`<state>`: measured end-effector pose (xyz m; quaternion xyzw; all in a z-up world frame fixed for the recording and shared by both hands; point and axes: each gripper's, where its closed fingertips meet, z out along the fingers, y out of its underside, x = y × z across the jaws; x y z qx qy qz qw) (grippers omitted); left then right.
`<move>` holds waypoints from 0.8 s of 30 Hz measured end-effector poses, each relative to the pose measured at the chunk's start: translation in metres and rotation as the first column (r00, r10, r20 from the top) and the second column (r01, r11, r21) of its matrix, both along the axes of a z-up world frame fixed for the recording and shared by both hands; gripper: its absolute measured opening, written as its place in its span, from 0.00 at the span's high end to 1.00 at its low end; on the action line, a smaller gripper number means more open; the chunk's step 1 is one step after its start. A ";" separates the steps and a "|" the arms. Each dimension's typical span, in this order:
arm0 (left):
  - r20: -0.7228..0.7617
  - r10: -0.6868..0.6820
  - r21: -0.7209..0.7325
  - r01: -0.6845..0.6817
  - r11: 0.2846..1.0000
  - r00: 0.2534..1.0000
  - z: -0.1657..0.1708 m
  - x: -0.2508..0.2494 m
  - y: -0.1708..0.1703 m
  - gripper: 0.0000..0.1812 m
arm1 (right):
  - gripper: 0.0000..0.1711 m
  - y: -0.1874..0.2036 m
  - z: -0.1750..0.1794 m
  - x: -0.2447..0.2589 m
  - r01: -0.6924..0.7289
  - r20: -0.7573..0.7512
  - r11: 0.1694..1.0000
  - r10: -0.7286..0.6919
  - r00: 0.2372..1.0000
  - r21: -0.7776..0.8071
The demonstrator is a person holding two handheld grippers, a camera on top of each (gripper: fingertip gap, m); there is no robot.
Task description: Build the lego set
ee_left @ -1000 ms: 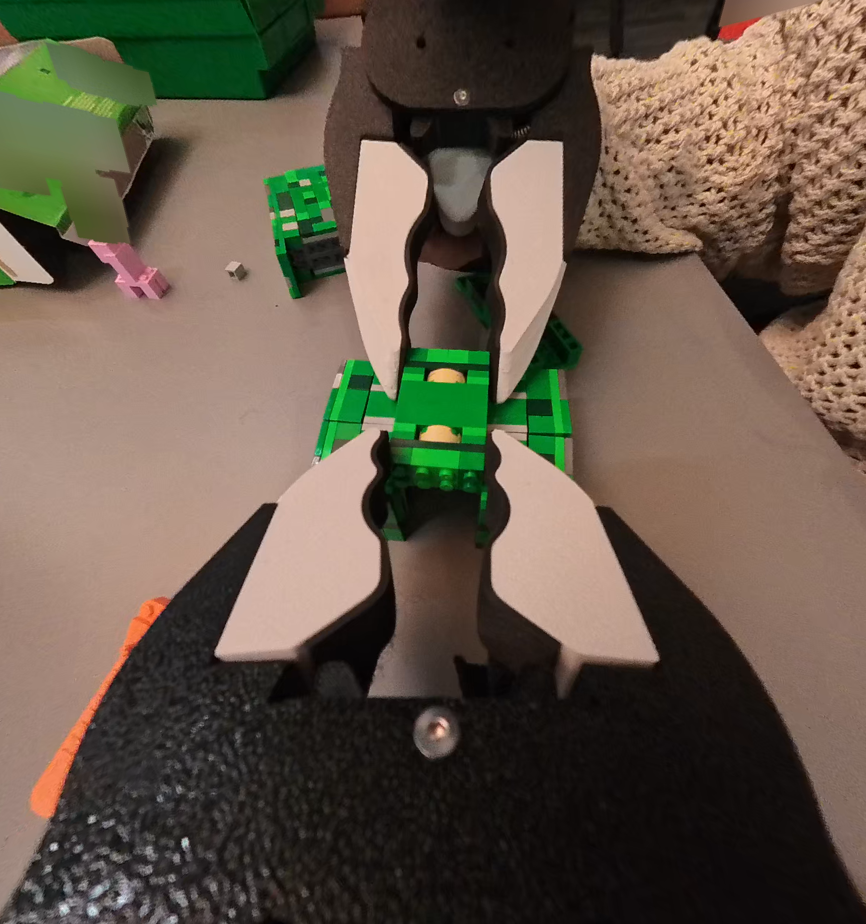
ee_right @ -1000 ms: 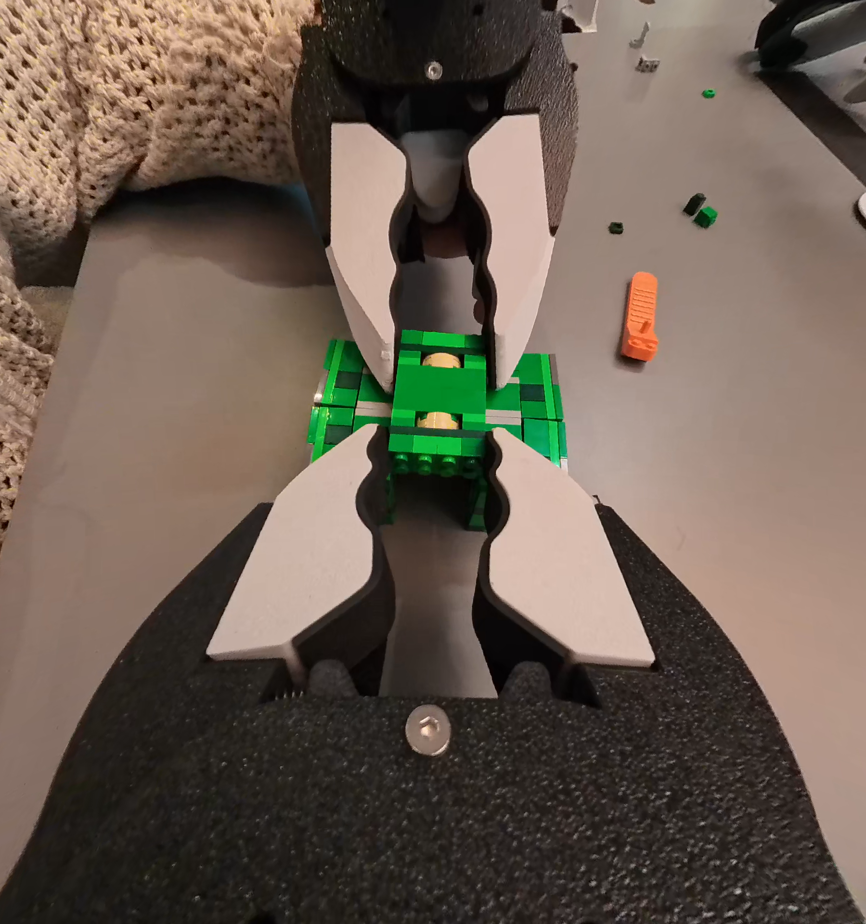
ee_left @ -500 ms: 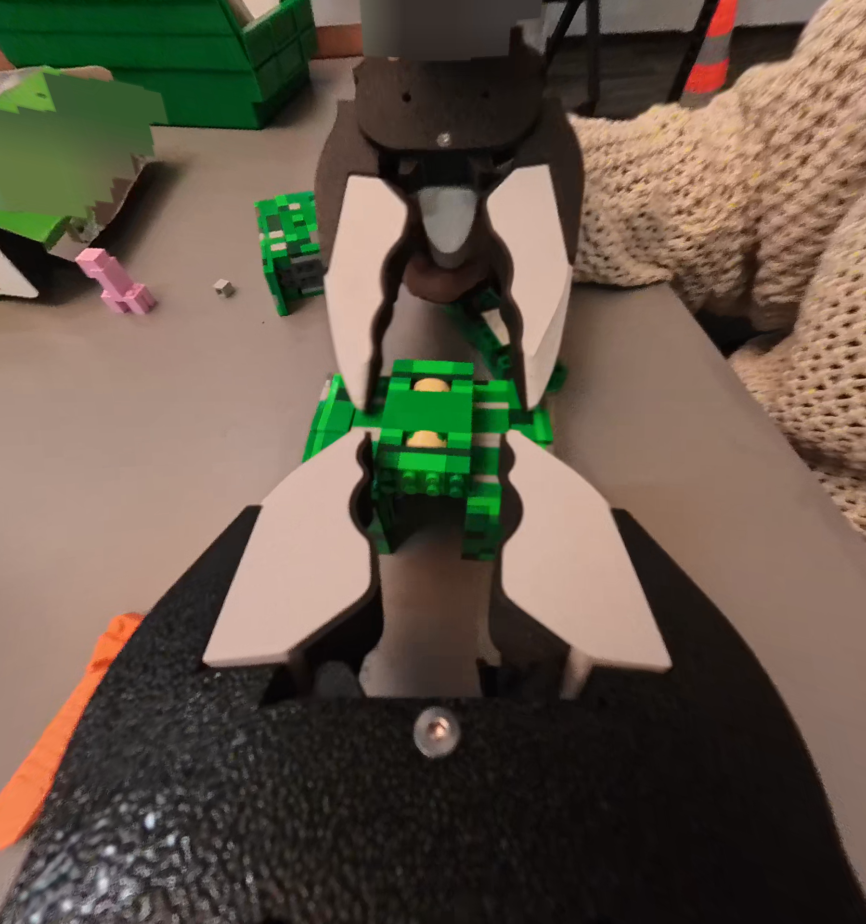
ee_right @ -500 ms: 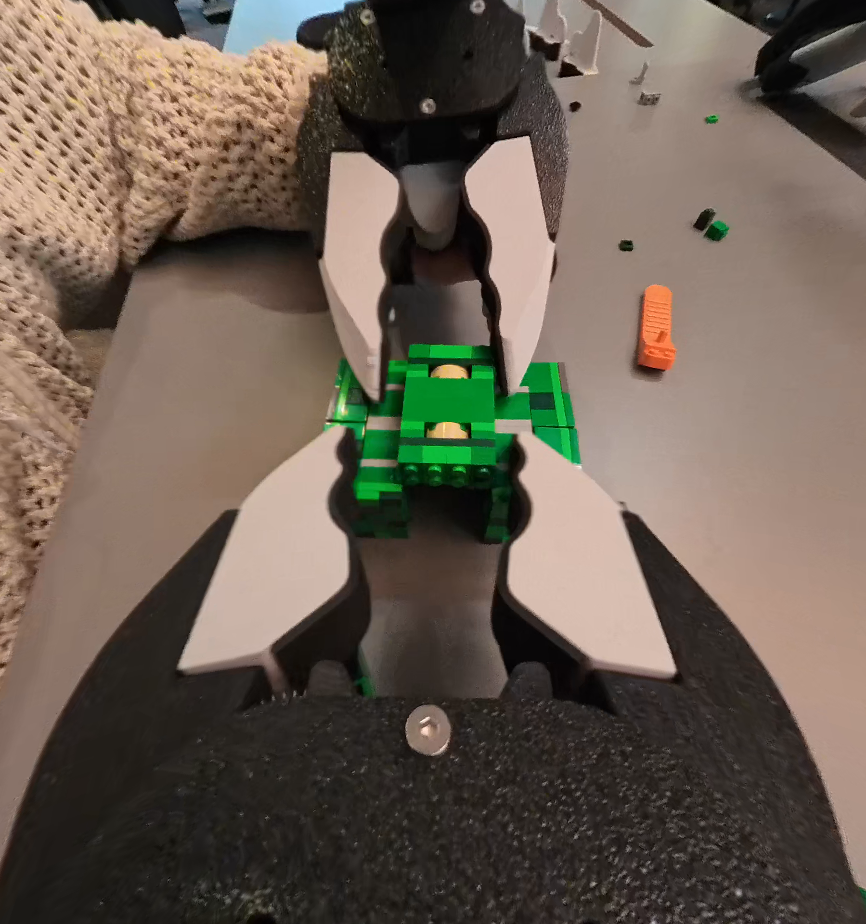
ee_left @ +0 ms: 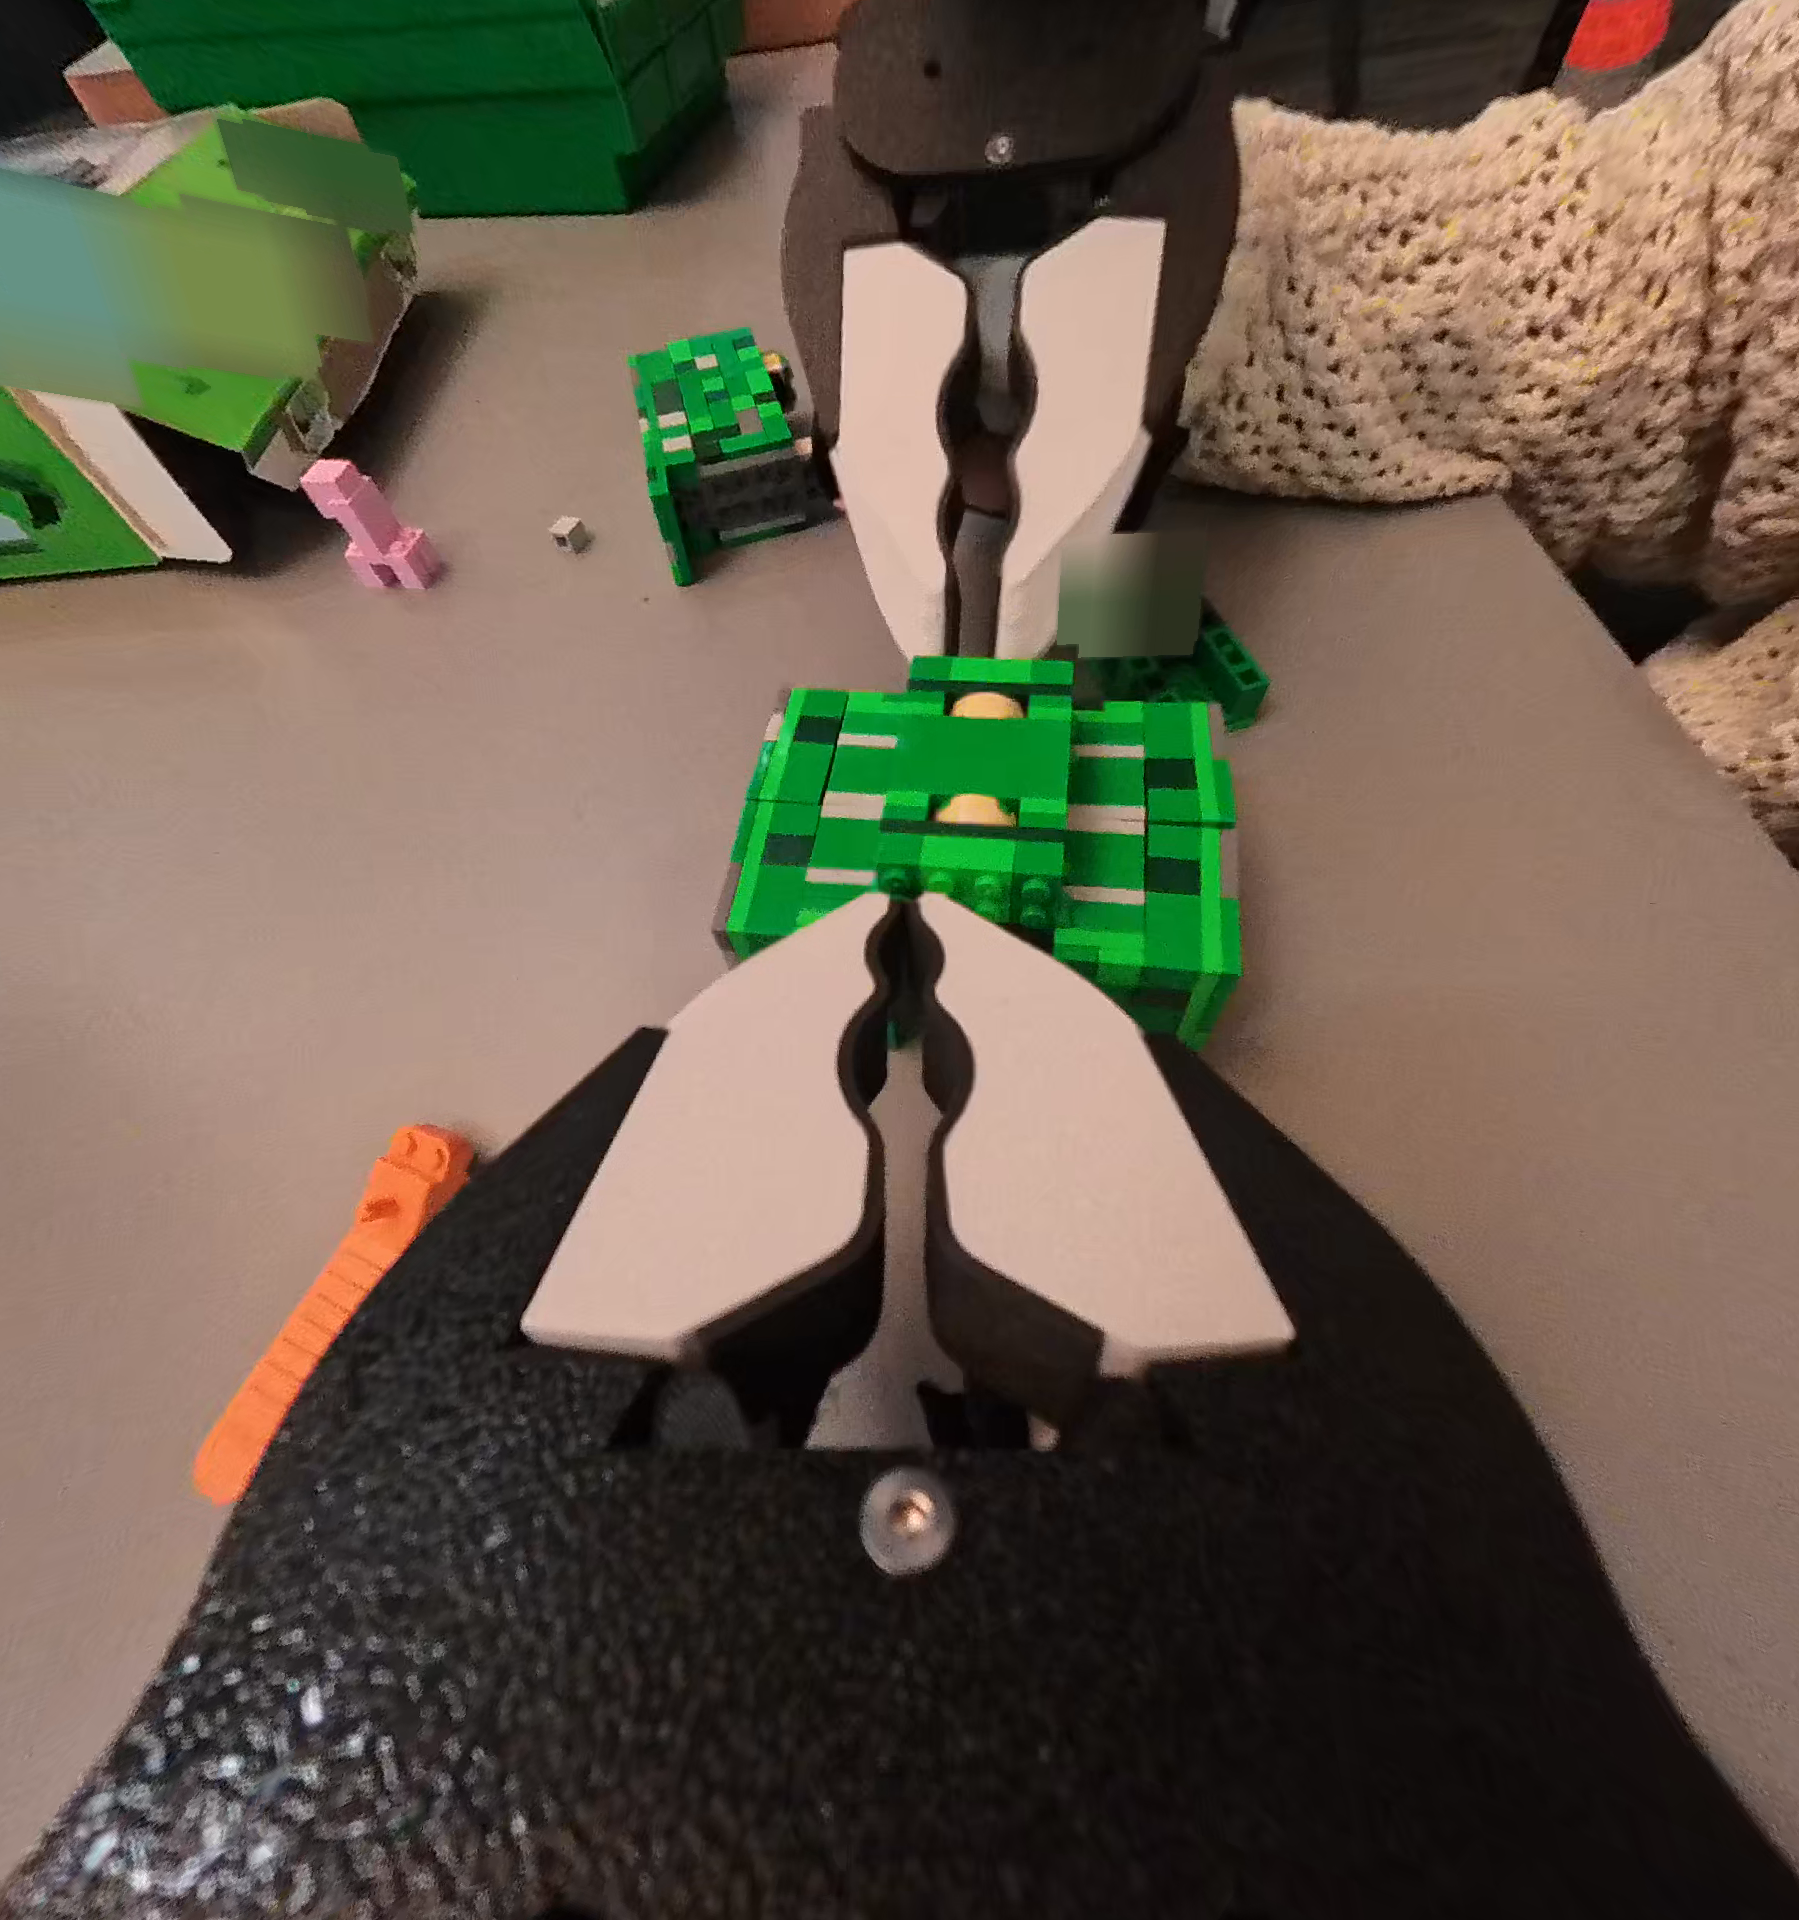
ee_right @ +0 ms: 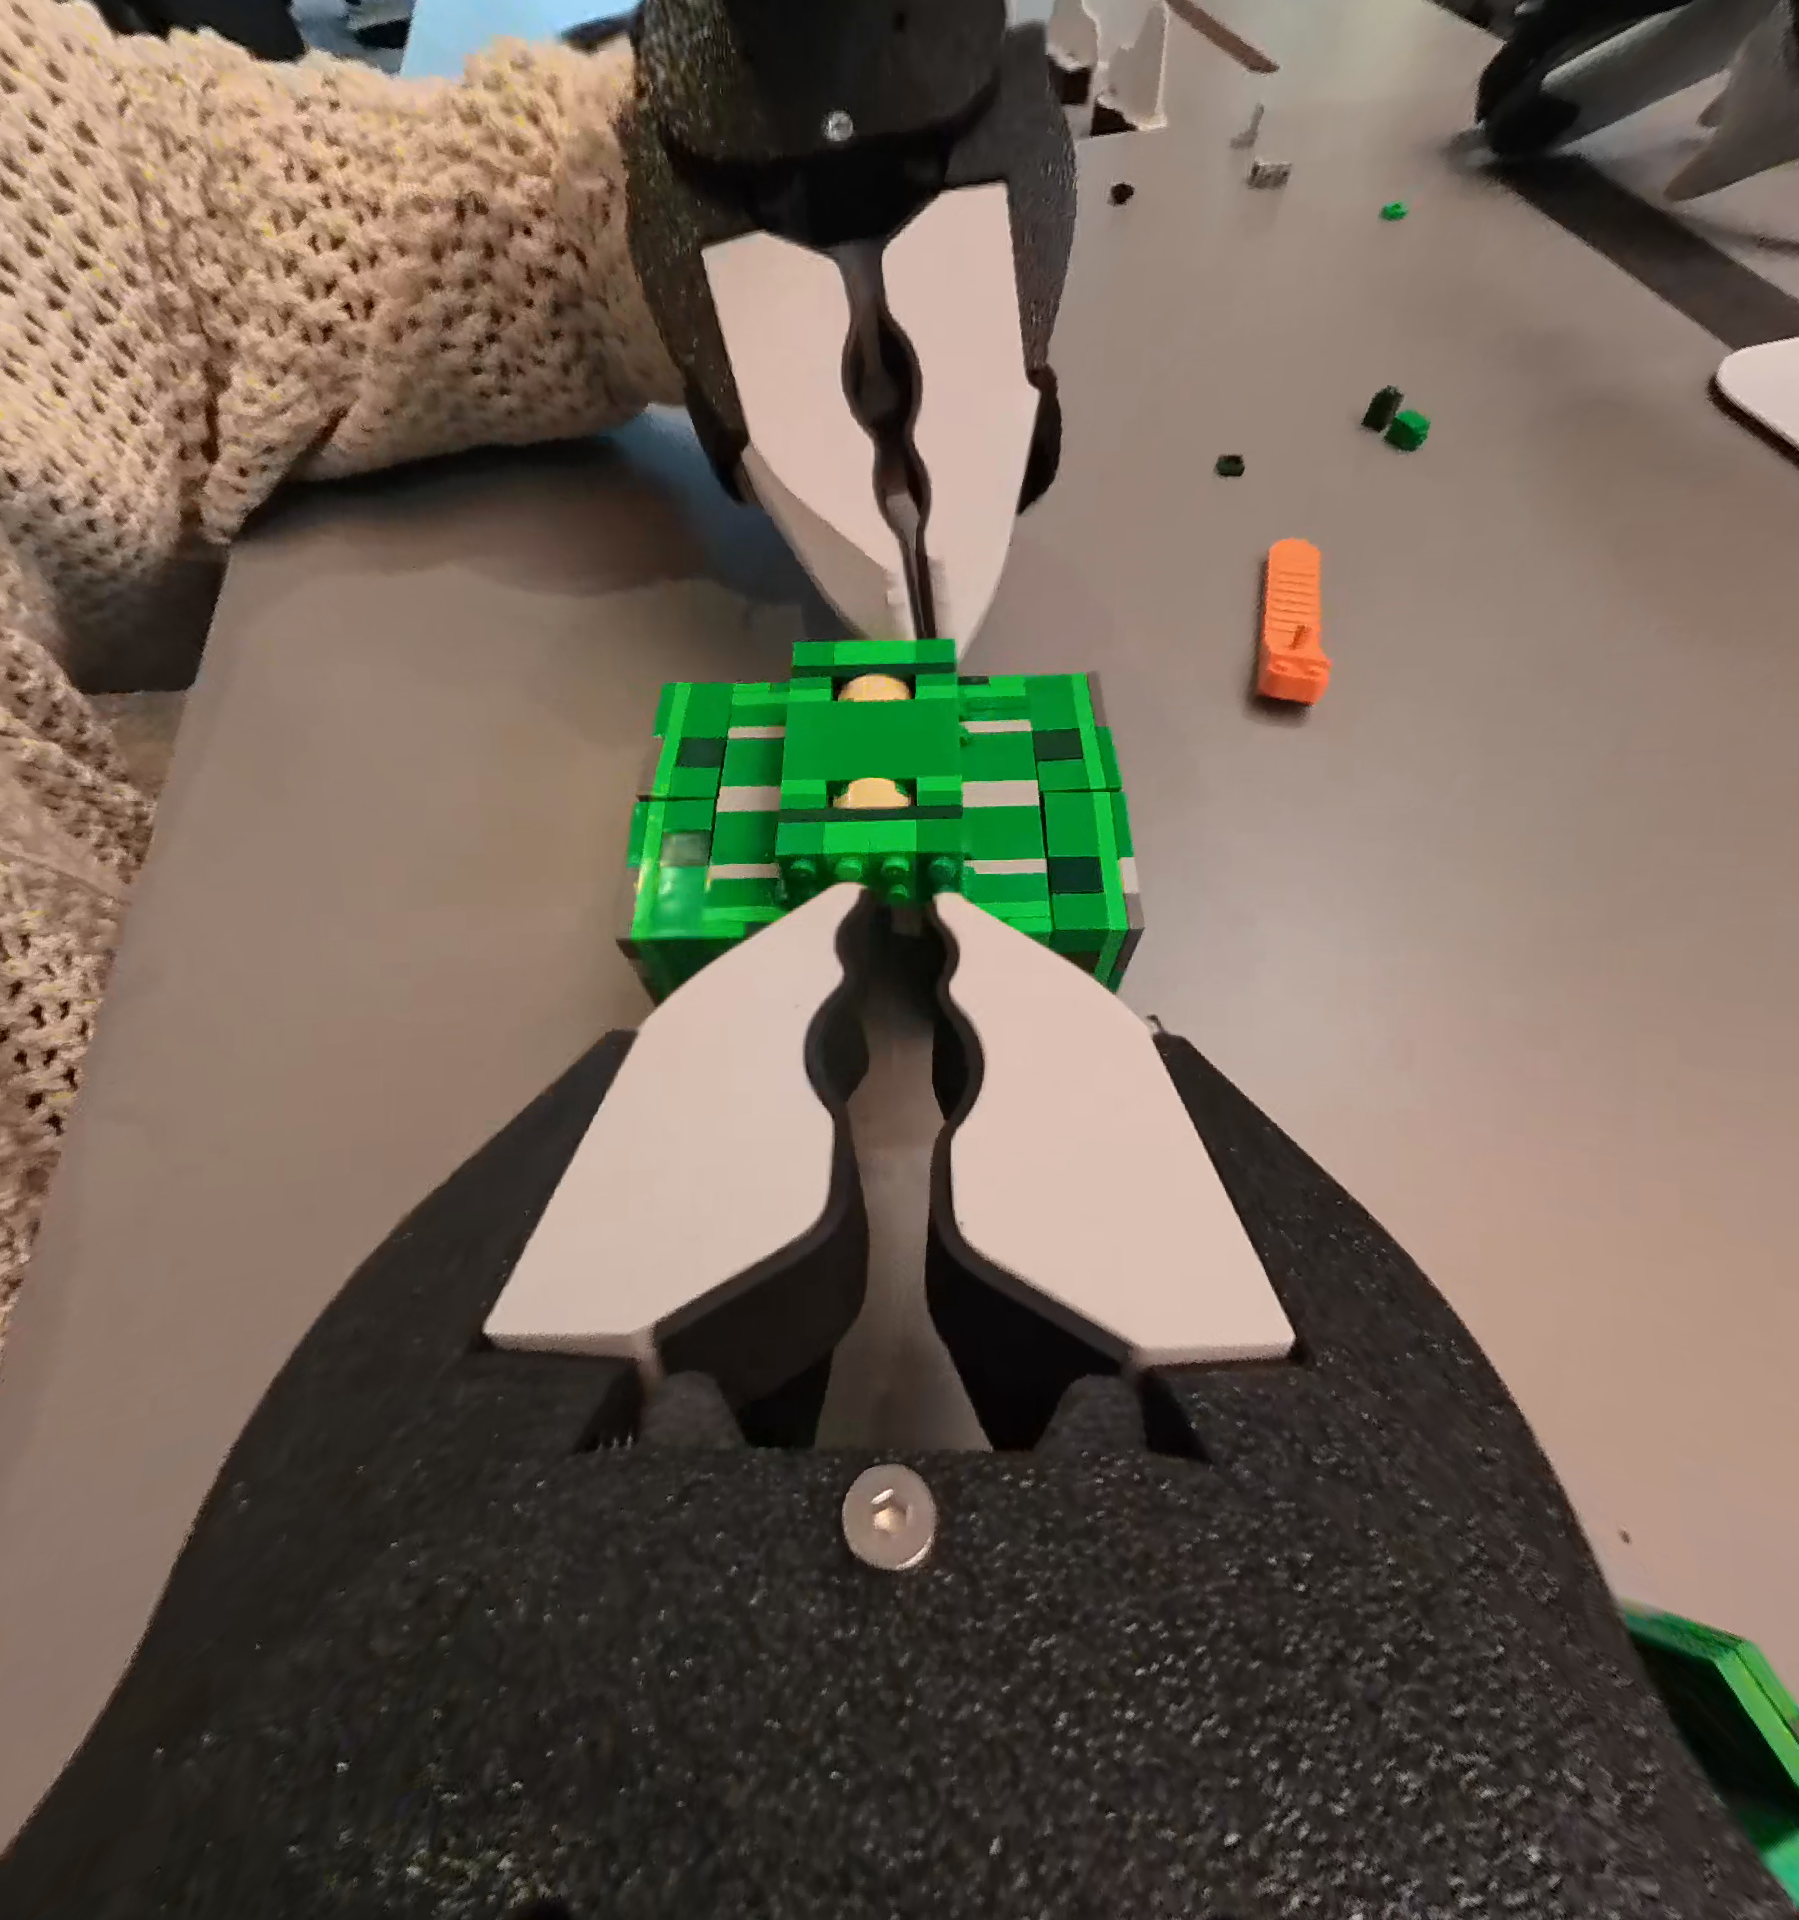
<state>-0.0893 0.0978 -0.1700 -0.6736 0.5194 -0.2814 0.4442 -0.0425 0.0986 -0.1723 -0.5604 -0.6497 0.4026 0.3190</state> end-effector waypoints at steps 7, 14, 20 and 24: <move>-0.034 0.147 -0.009 -0.147 0.989 0.989 -0.009 -0.020 0.024 1.00 | 1.00 0.034 -0.010 0.011 0.145 0.086 0.984 -0.154 0.984 0.104; -0.059 0.304 0.054 -0.301 0.952 0.951 -0.019 -0.024 0.045 0.99 | 1.00 0.045 -0.016 0.006 0.173 0.125 0.955 -0.207 0.970 0.241; 0.227 0.695 0.400 -0.716 0.572 0.682 0.030 -0.090 0.075 1.00 | 0.75 0.036 0.028 0.011 0.146 -0.159 0.955 -0.107 0.981 0.258; 0.330 0.734 0.461 -0.780 0.424 0.594 0.048 -0.110 0.067 1.00 | 0.40 -0.005 0.026 -0.002 -0.021 -0.127 0.982 0.045 0.991 0.187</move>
